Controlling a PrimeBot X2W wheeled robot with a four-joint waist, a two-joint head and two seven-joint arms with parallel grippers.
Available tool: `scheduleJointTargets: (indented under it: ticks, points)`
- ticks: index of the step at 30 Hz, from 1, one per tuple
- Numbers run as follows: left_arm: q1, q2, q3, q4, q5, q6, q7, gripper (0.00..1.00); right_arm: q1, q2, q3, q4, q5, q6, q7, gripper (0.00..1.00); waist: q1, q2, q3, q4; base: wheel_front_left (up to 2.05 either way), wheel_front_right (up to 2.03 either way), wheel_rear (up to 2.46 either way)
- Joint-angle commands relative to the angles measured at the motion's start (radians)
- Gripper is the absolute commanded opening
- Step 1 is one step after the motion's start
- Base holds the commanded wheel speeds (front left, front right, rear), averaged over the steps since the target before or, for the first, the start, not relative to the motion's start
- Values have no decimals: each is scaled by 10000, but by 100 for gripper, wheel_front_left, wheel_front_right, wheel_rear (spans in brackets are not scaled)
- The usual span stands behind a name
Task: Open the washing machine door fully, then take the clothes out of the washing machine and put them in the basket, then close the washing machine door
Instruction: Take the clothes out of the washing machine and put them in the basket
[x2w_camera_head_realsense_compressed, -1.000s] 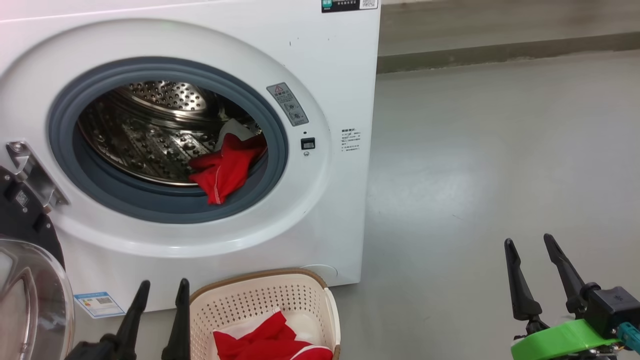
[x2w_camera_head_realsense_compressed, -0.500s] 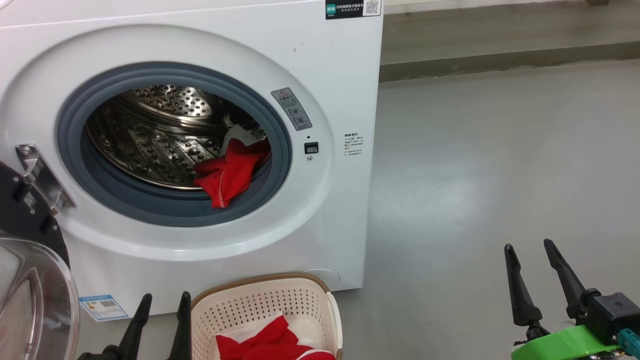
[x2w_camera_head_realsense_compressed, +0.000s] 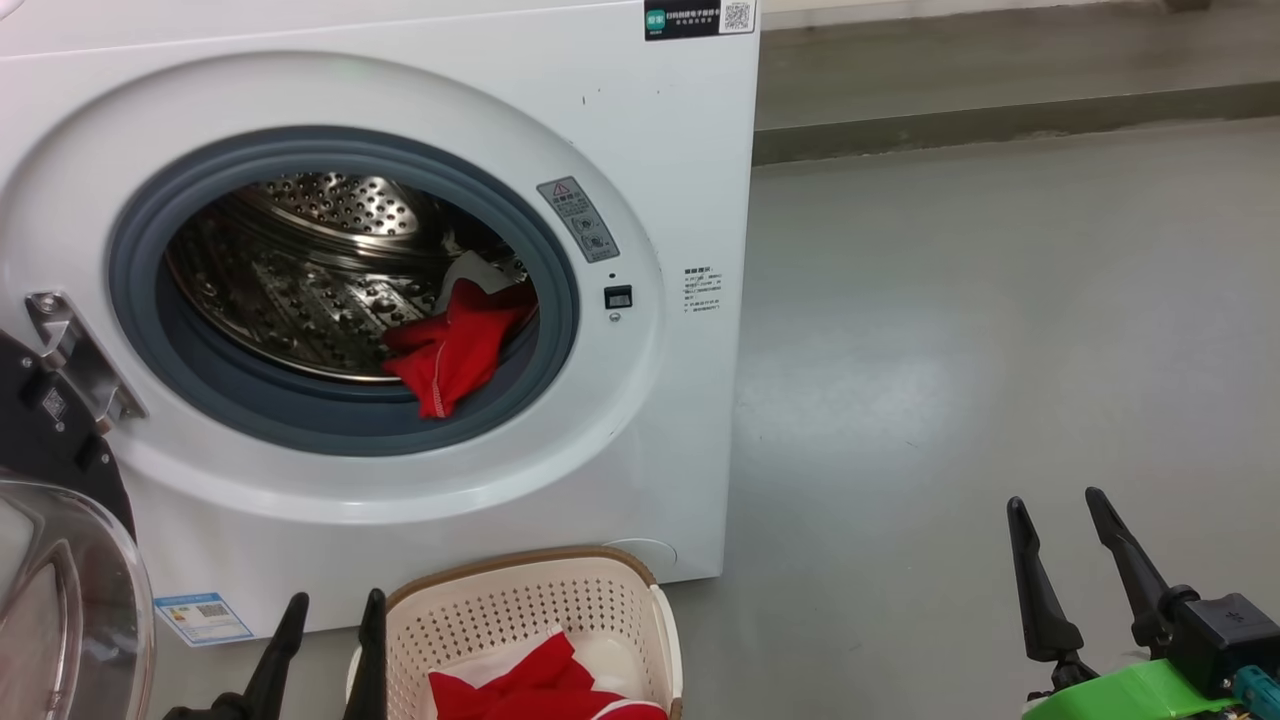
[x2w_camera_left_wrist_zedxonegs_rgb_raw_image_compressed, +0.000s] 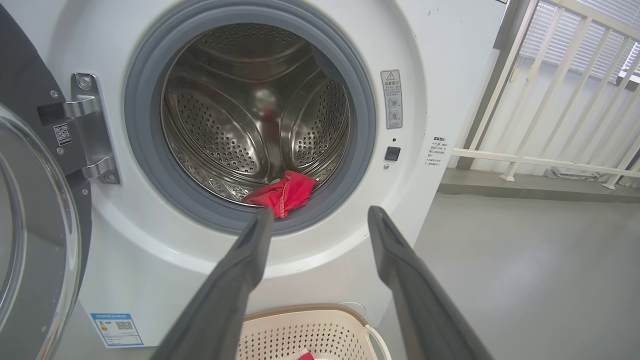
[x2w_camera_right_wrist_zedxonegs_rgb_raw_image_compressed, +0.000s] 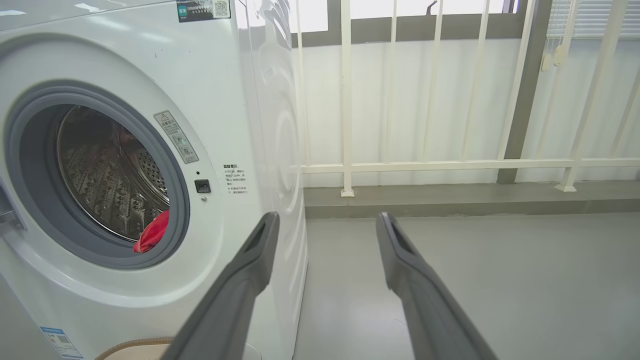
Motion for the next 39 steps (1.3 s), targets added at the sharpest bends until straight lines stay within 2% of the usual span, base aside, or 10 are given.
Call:
scheduleJointTargets:
  ticks: [1,25,32,39]
  points:
    - [-285,86,289,-161,104,-5,-120,100,-228,-125,210,-242,-19,65,-65,100,0,0,11,-4,0,0,0]
    - [-1165,-23,399,254,260,203,-120,100,-684,-125,644,-259,108,65,-65,100,0,0,883,104,0,0,0]
    - [-2197,-35,523,407,287,225,-120,100,-1422,-125,938,-506,117,65,-65,100,0,0,1814,102,0,0,0]
    - [-3922,-72,610,733,172,-37,-120,100,-2027,-125,1061,-845,75,65,-65,100,0,0,3140,252,0,0,0]
